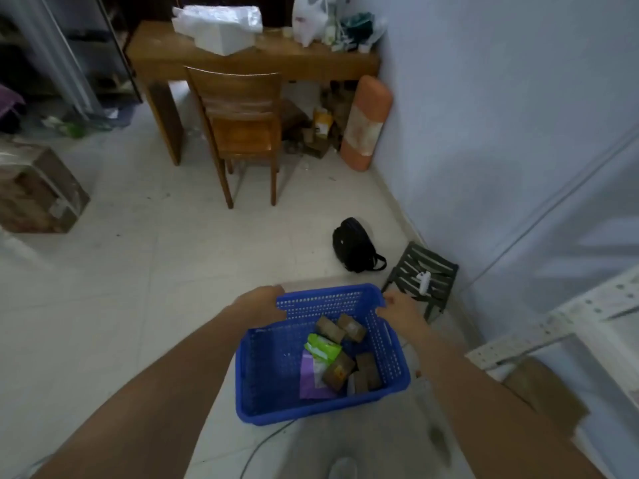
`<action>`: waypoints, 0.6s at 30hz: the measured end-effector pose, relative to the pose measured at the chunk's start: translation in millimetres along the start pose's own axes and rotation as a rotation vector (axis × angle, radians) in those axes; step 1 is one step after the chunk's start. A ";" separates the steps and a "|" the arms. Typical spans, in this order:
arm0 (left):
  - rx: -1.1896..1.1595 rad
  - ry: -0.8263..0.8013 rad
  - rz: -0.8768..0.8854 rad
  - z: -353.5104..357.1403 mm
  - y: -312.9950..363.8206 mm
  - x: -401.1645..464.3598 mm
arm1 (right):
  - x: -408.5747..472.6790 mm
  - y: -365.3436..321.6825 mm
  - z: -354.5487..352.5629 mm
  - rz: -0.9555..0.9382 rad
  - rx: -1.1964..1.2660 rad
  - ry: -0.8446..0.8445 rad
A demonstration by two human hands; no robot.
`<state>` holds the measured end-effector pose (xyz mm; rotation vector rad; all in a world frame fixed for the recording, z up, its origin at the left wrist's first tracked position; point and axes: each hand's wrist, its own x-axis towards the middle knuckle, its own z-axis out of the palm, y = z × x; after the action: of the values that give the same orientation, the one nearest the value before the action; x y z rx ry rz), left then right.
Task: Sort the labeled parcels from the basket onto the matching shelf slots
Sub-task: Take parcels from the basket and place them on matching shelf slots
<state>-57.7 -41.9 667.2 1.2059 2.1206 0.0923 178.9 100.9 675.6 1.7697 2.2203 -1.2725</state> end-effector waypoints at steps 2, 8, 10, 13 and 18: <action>-0.010 -0.008 -0.023 5.0 -16.2 18.5 | 33.2 -1.5 10.1 -0.026 -0.028 -0.043; -0.074 -0.056 -0.150 31.1 -41.0 88.0 | 130.5 -12.3 41.7 0.092 0.084 -0.131; -0.104 -0.037 -0.182 37.9 -36.6 118.1 | 162.6 -8.3 53.4 0.092 0.059 -0.168; -0.201 -0.020 -0.170 50.6 -17.9 158.7 | 196.5 0.8 70.5 0.078 0.003 -0.188; -0.266 -0.104 -0.173 89.1 -13.2 198.7 | 238.0 27.0 105.3 0.115 -0.003 -0.257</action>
<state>-80.9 82.7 489.7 0.8520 2.0372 0.2227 70.4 228.4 474.5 1.6014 1.9535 -1.3825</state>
